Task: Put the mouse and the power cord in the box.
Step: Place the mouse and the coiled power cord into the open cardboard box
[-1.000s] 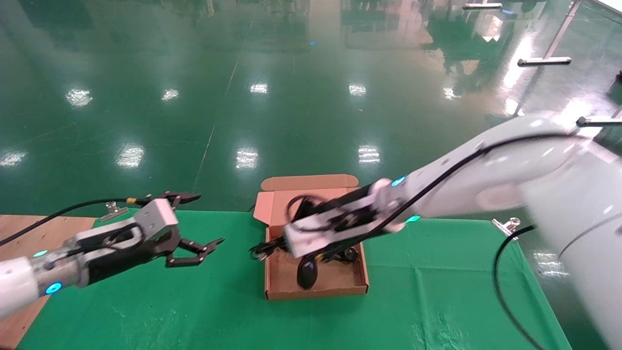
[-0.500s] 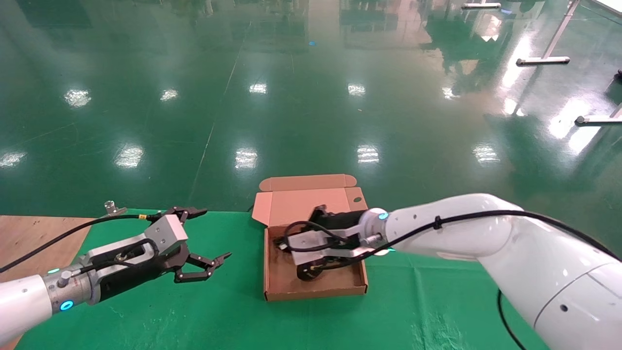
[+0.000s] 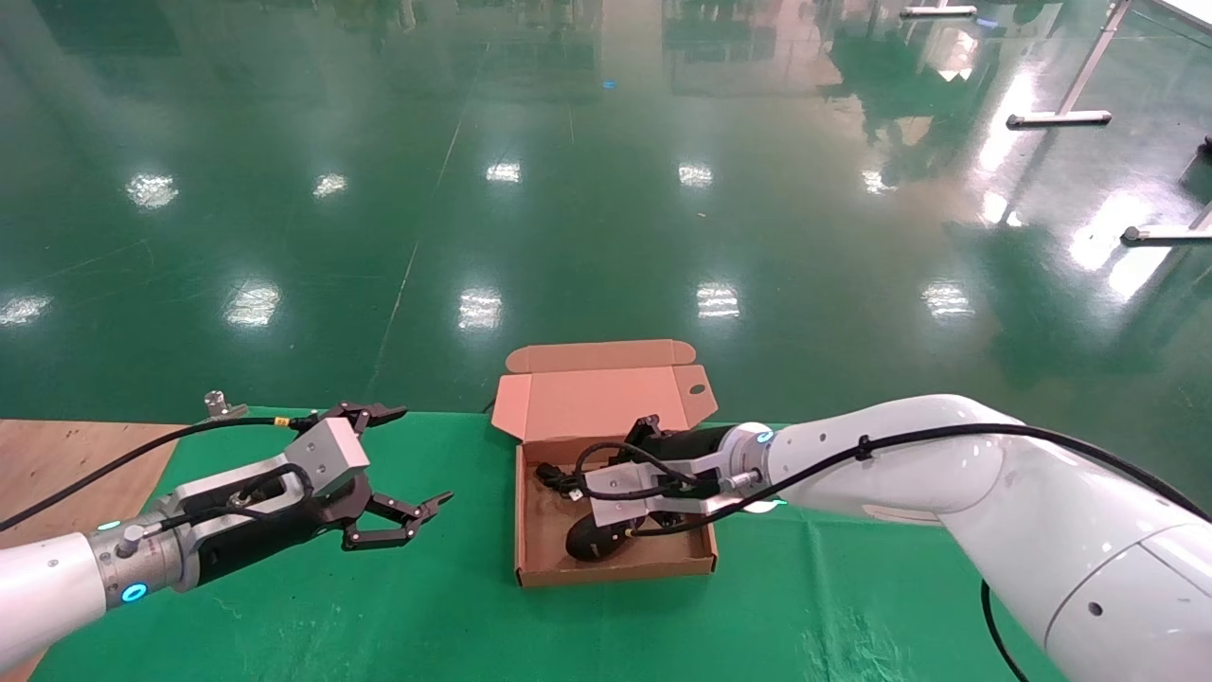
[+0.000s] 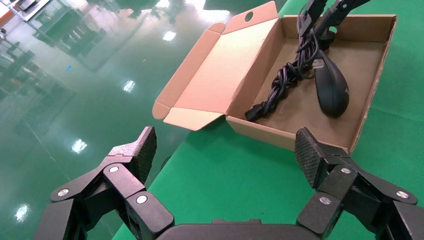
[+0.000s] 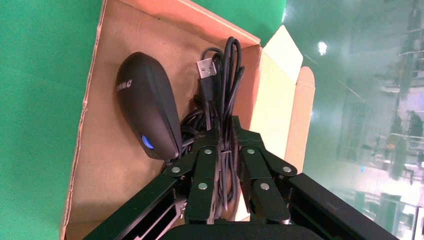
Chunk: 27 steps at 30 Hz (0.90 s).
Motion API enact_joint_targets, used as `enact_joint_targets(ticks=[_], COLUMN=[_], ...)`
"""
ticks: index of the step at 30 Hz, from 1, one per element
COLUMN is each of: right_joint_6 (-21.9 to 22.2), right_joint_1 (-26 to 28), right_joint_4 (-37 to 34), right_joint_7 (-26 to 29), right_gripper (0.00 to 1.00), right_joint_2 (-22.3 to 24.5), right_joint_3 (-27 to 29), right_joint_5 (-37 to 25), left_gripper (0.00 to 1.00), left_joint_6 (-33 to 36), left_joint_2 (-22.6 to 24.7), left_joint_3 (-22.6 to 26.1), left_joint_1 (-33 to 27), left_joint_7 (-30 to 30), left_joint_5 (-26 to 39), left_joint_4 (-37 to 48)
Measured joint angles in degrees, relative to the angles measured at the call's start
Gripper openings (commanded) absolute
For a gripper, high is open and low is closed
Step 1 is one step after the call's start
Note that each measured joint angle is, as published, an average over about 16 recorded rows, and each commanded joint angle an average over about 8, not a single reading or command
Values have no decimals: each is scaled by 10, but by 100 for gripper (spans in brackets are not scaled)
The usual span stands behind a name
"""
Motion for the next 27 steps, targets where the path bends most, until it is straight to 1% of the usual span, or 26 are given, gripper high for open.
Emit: enact_joint_targets(ticks=[8,14,20,27], right_joint_6=[-6,-21,-52,-104], right_joint_1=[2,-6,-26,-60], right_joint_4=[3,17,47,96], right_joint_7=[1,13,39,82], right_gripper=[100,100,100,100], right_joint_2=[2,15,44,94], right_joint_3=[6,22,56,111], right_joint_5=[-2,11,41,92], left_gripper=[100,100,100,100], left_joint_6=[2,18,50,102], left_joint_2=[0,-3,-10,-22], left_joint_3=[-1,-13,-39,-80], left_joint_1=[0,3,10,20], left_joint_7=[-2,-16,-46,-93], left_joint_5=[1,1,1,2], left_joint_4=[-1,-10,-29,-60])
